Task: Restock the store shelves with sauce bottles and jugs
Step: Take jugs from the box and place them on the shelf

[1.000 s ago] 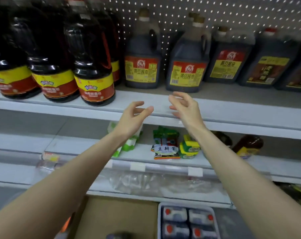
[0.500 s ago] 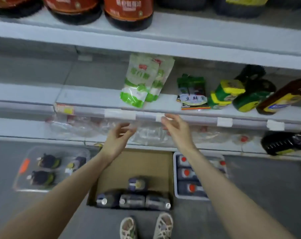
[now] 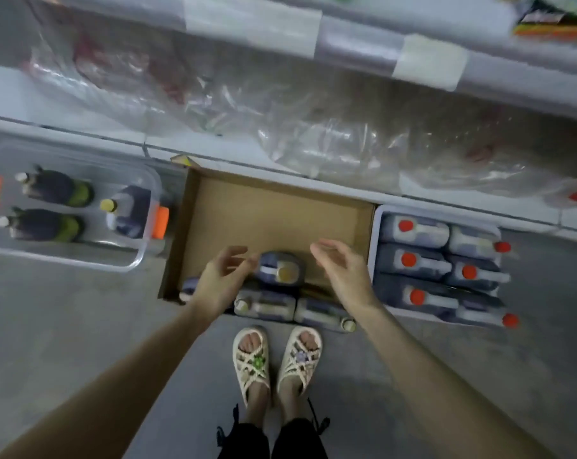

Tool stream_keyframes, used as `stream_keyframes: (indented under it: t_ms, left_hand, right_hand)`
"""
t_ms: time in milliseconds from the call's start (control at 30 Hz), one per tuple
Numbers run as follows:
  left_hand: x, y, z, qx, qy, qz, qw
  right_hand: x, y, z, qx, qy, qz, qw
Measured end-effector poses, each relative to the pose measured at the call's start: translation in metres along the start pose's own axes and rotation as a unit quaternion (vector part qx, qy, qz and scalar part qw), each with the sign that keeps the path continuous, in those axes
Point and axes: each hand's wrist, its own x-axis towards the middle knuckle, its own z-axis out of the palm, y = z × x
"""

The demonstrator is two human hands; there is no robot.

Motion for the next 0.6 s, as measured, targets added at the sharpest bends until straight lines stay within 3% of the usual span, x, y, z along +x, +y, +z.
stream_keyframes:
  t_ms: [267,467,600]
  left_hand:
    - [0.084,-0.107,0.028,0.052,-0.013,-0.02,0.998]
    - [0.125,-0.152,0.043,0.089,-0.057,-0.003,0.994]
    - [0.146,-0.161,0.046,0.093,-0.076,0.003,0.993]
  right_hand:
    - [0.06,0.126,0.042,-0.029,-0.049,0.07,0.996]
    - [0.077,0.185,0.07,-0.042,-0.087,0.017,0.995]
    - [0.088,0.202,0.076,-0.04,-0.072,0.007,0.997]
